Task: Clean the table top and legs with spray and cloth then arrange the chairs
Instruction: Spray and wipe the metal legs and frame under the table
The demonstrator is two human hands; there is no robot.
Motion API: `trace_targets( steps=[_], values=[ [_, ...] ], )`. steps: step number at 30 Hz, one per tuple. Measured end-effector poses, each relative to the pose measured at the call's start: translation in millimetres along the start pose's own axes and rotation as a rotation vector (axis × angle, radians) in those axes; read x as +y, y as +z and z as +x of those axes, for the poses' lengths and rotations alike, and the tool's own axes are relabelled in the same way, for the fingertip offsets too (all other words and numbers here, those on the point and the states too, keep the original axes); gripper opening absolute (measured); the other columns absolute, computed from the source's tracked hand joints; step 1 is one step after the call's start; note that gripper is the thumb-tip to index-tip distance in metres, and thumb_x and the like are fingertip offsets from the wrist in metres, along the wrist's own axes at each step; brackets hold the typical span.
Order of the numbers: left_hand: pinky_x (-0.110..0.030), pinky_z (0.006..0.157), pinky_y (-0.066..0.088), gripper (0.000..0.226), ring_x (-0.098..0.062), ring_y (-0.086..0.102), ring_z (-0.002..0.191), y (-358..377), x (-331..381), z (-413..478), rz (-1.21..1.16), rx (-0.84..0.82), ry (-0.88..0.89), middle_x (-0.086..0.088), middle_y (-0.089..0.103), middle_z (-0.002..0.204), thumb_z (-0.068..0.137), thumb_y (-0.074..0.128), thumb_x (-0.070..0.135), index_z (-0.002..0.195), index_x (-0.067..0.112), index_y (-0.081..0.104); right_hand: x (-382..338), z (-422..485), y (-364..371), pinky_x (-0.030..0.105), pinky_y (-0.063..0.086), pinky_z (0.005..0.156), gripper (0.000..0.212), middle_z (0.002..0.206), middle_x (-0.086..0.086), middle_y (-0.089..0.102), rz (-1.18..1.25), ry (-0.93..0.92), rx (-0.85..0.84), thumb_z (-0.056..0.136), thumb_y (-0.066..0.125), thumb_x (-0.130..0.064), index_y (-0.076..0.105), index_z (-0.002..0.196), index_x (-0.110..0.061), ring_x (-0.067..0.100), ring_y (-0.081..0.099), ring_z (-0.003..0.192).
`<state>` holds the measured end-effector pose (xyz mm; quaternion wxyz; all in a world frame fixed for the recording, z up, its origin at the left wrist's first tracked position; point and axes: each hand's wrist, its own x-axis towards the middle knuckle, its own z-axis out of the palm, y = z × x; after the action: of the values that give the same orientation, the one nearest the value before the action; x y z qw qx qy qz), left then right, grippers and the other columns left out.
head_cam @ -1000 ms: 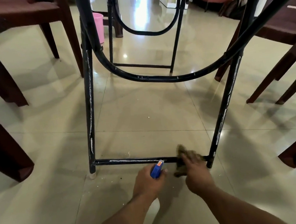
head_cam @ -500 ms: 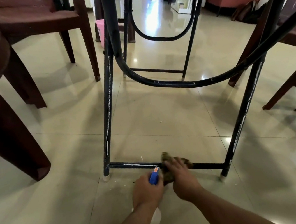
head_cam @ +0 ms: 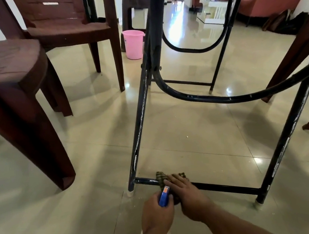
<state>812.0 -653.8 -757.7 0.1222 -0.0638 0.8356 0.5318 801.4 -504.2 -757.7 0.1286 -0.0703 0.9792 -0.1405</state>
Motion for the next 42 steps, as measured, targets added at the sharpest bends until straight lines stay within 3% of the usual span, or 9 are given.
trace_targets(
  steps=[6, 11, 17, 22, 26, 29, 32, 36, 42],
  values=[
    [-0.027, 0.070, 0.056, 0.014, -0.008, 0.056, 0.062, -10, 1, 6, -0.026, 0.038, -0.028, 0.004, 0.064, 0.071, 0.093, 0.071, 0.031, 0.081, 0.028, 0.063, -8, -1, 10, 0.045, -0.010, 0.119, 0.078, 0.167, 0.009, -0.008, -0.065, 0.525, 0.171, 0.096, 0.045, -0.012, 0.000, 0.160, -0.018, 0.032, -0.008, 0.153],
    [-0.030, 0.078, 0.060, 0.014, -0.009, 0.067, 0.076, -20, 8, 10, -0.071, 0.057, -0.033, 0.006, 0.070, 0.079, 0.093, 0.070, 0.036, 0.082, 0.032, 0.063, -27, 2, 5, 0.041, -0.011, 0.123, 0.080, 0.162, -0.007, -0.021, -0.107, -0.035, 0.022, 0.098, 0.042, -0.008, -0.009, 0.156, -0.032, 0.022, -0.026, 0.148],
    [-0.036, 0.078, 0.060, 0.016, -0.020, 0.067, 0.074, -26, -1, 11, -0.068, 0.080, -0.076, -0.001, 0.068, 0.075, 0.093, 0.070, 0.035, 0.081, 0.027, 0.064, -27, 5, 12, 0.046, -0.001, 0.124, 0.073, 0.167, 0.011, -0.004, -0.054, 0.552, 0.193, 0.101, 0.040, -0.021, -0.003, 0.159, -0.012, 0.036, -0.008, 0.153],
    [-0.028, 0.079, 0.059, 0.009, -0.009, 0.068, 0.080, -31, -9, 7, -0.112, 0.077, -0.098, 0.007, 0.071, 0.082, 0.094, 0.071, 0.030, 0.087, 0.032, 0.064, -56, 18, 3, 0.035, -0.010, 0.119, 0.079, 0.166, -0.008, -0.010, -0.031, 0.081, 0.055, 0.094, 0.042, -0.005, 0.003, 0.160, -0.027, 0.020, -0.012, 0.153],
    [-0.017, 0.065, 0.049, 0.012, -0.014, 0.066, 0.078, -32, -9, 4, -0.118, 0.113, -0.132, 0.001, 0.067, 0.081, 0.094, 0.069, 0.029, 0.085, 0.028, 0.062, -43, 17, 7, 0.043, 0.001, 0.125, 0.075, 0.168, 0.004, 0.000, -0.050, 0.405, 0.166, 0.097, 0.044, -0.011, 0.003, 0.160, -0.017, 0.029, -0.004, 0.154],
    [-0.021, 0.067, 0.054, 0.011, -0.015, 0.065, 0.075, -32, -12, 4, -0.129, 0.113, -0.151, -0.001, 0.067, 0.080, 0.094, 0.069, 0.031, 0.086, 0.026, 0.064, -43, 12, 8, 0.041, -0.012, 0.120, 0.078, 0.163, -0.003, -0.018, -0.086, 0.211, 0.081, 0.098, 0.043, -0.009, -0.005, 0.159, -0.020, 0.021, -0.020, 0.149],
    [-0.029, 0.071, 0.057, 0.014, -0.013, 0.061, 0.069, -34, -10, 4, -0.120, 0.126, -0.169, -0.004, 0.067, 0.077, 0.094, 0.069, 0.032, 0.083, 0.024, 0.065, -23, 10, 1, 0.038, -0.003, 0.122, 0.080, 0.158, -0.010, -0.020, -0.121, 0.149, 0.057, 0.096, 0.040, -0.003, -0.004, 0.159, -0.026, 0.016, -0.015, 0.150],
    [-0.032, 0.068, 0.056, 0.019, -0.012, 0.052, 0.059, -36, -10, 4, -0.076, 0.160, -0.180, -0.004, 0.063, 0.068, 0.093, 0.069, 0.034, 0.077, 0.023, 0.066, -18, 12, 9, 0.045, 0.004, 0.125, 0.067, 0.166, 0.015, -0.006, -0.108, 0.516, 0.168, 0.101, 0.037, -0.012, 0.003, 0.159, -0.009, 0.035, -0.003, 0.153],
    [-0.021, 0.054, 0.040, 0.026, -0.006, 0.054, 0.059, -51, 1, 12, 0.134, 0.173, -0.139, 0.008, 0.058, 0.065, 0.095, 0.060, 0.039, 0.072, 0.028, 0.057, -69, 48, 28, 0.038, -0.002, 0.122, 0.074, 0.168, 0.007, -0.001, -0.012, 0.231, 0.191, 0.099, 0.047, -0.018, 0.005, 0.160, -0.016, 0.028, -0.005, 0.154]
  ],
)
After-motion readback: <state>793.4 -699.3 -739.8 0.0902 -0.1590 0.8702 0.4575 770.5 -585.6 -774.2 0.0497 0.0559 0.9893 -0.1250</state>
